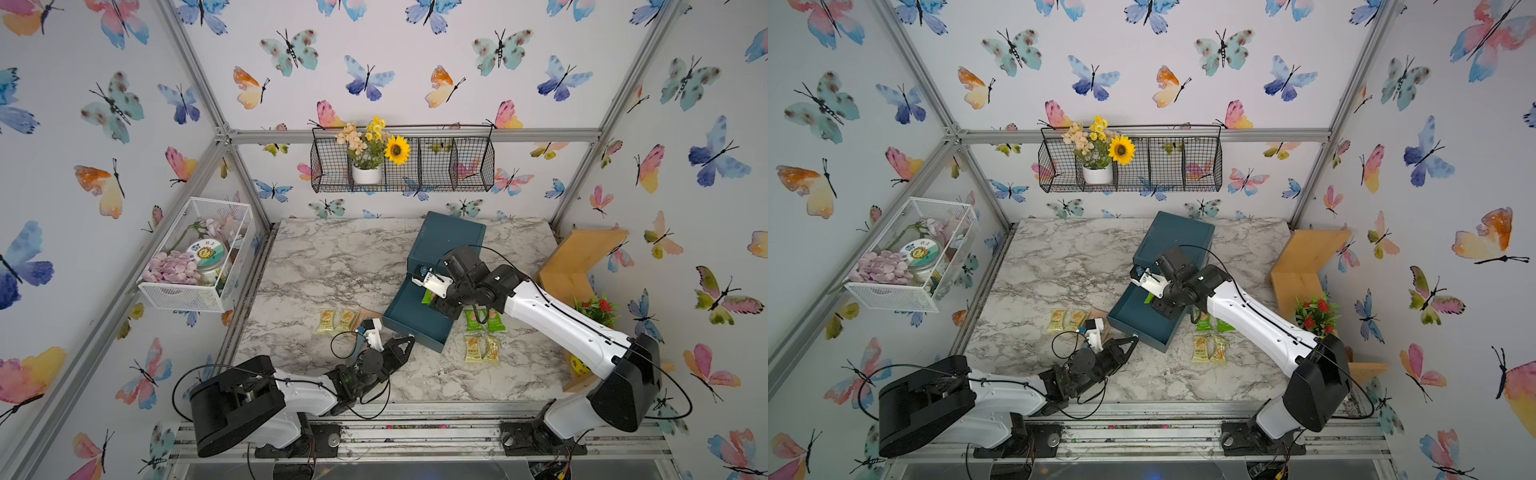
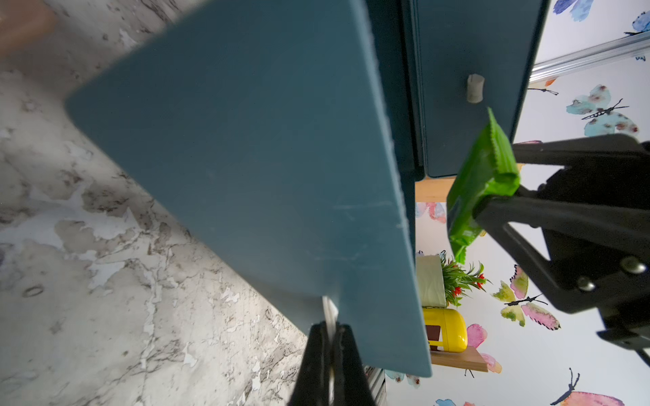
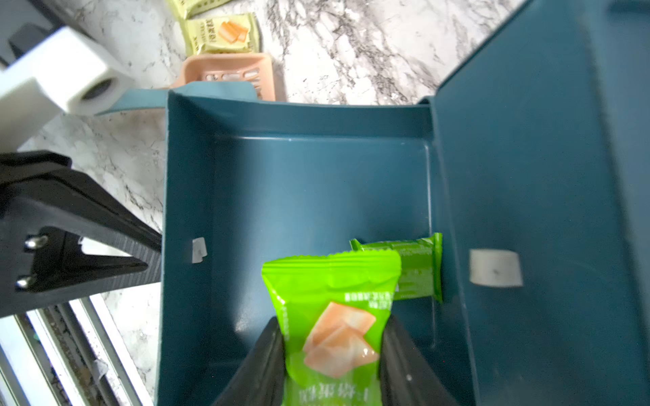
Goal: Take the cookies out of the drawer
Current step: Place the cookie at the center of the board.
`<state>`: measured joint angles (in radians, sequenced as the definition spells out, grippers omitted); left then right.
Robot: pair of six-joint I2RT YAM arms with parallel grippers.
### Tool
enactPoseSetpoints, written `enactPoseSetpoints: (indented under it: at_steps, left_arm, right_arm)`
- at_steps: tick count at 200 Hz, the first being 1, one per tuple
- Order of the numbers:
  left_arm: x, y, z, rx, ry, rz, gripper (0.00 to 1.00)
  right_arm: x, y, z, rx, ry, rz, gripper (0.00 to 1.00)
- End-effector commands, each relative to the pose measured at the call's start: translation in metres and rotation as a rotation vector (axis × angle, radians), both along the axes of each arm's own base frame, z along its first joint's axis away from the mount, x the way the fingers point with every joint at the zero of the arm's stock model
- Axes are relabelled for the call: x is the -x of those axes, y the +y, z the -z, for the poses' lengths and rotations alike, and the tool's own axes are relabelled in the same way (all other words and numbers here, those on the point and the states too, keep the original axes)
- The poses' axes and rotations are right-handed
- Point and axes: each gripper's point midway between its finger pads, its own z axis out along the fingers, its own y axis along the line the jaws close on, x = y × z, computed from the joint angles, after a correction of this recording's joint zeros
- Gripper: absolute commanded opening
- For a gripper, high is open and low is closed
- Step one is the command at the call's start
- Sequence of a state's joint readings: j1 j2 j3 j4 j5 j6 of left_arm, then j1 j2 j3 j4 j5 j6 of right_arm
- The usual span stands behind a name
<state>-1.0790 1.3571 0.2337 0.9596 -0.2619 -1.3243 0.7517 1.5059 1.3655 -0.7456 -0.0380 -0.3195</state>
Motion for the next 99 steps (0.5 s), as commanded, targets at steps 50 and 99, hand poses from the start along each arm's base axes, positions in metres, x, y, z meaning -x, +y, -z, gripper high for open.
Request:
enactPoseSetpoints:
  at_steps: [50,99]
  left_arm:
    - [-0.011,-0.002,-0.016,0.026,-0.042,-0.034,0.00]
    - [-0.011,-0.002,-0.017,0.030,-0.046,-0.032,0.00]
  right_arm:
    - [-0.002,-0.056,-0.035,-0.163,0.005,0.517,0.22]
    - [-0.003,-0.127,-0.020,-0.181,0.037,0.813,0.21]
